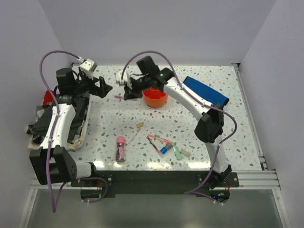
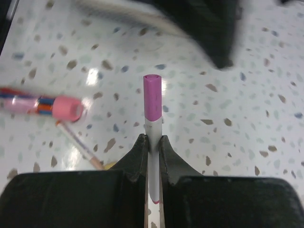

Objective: Sort the stationery into containers
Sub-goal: Pick up the pen from the center of the board, then place the pen in the storage box.

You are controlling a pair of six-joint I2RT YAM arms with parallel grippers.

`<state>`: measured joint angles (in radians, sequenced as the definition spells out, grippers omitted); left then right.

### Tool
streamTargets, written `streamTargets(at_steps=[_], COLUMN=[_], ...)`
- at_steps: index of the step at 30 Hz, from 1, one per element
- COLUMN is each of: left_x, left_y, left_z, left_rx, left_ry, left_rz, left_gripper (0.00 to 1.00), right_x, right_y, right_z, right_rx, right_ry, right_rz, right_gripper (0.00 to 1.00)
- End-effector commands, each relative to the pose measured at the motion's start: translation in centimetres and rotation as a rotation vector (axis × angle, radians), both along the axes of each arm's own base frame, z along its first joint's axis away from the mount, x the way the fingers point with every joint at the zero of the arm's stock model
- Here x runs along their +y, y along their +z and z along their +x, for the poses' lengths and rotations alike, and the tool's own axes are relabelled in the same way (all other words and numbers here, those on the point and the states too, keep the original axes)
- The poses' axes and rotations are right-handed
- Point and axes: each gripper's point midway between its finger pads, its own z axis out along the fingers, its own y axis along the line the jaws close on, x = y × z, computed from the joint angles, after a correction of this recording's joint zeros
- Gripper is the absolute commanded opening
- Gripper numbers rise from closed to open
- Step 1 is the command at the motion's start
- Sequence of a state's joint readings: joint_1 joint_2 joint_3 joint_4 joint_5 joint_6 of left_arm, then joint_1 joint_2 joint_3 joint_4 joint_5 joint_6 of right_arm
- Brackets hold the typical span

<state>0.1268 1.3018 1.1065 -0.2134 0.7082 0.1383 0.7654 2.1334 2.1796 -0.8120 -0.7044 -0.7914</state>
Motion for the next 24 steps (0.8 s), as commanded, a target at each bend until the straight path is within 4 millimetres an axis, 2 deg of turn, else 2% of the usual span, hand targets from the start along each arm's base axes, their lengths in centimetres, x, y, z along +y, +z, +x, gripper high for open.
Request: streamTargets(at_steps=[1,2,3,4,7,13,17,18,20,21,22,24], left_x=[-0.4,-0.5,-0.6,-0.7,-1.0,-1.1,-1.1,-1.1,-1.6,-1.8,-2.7,-4.0], left_y=[2.4,2.4,2.1,1.8,1.7,1.0,0.8,0.7,1.2,0.8,1.5,1.3], left_z=[1.9,1.9,2.2,2.3,2.8,3.5,4.1,4.6,5.4,6.3,6.7,7.6], left_rx=[-0.059,-0.056,-0.047,-0.036,-0.028,-0.009,-0.014,-0.018,-0.026,-0.024,-0.036,-0.018], left_ry=[-0.011,-0.015,-0.02,-0.026,-0.036,-0.046,-0.053,-0.052,-0.061,-0.071,-0.104,-0.155], left_rz=[-0.045,-0.052,-0.057,-0.064,-0.072,-0.05,-0.035,-0.037,-0.061,-0.075,-0.097,-0.162], left_gripper=[1.0,1.0,1.0,1.0,1.0,1.0,1.0,1.0,1.0,1.0,1.0,1.0], right_x=[-1.6,-2.0,-2.4,-2.9,-3.8,-5.3,-5.6,-5.7,-5.6,-5.6,-5.7,-6.0], right_y=[12.3,12.7,13.9,12.4,11.3,8.9,6.5,5.4,4.7,4.2,3.9,3.5], right_z=[9.2,10.1,11.0,12.8,15.4,18.7,19.6,19.7,19.7,19.8,19.9,20.1], right_rx=[0.27,0.375,0.367,0.382,0.36,0.379,0.424,0.438,0.441,0.445,0.444,0.429], right_ry=[-0.322,-0.376,-0.385,-0.424,-0.471,-0.544,-0.572,-0.582,-0.582,-0.588,-0.59,-0.594], right_rz=[0.501,0.54,0.577,0.568,0.586,0.6,0.586,0.574,0.569,0.562,0.559,0.551], right_gripper=[0.0,0.0,0.0,0.0,0.0,0.0,0.0,0.0,0.0,0.0,0.0,0.0])
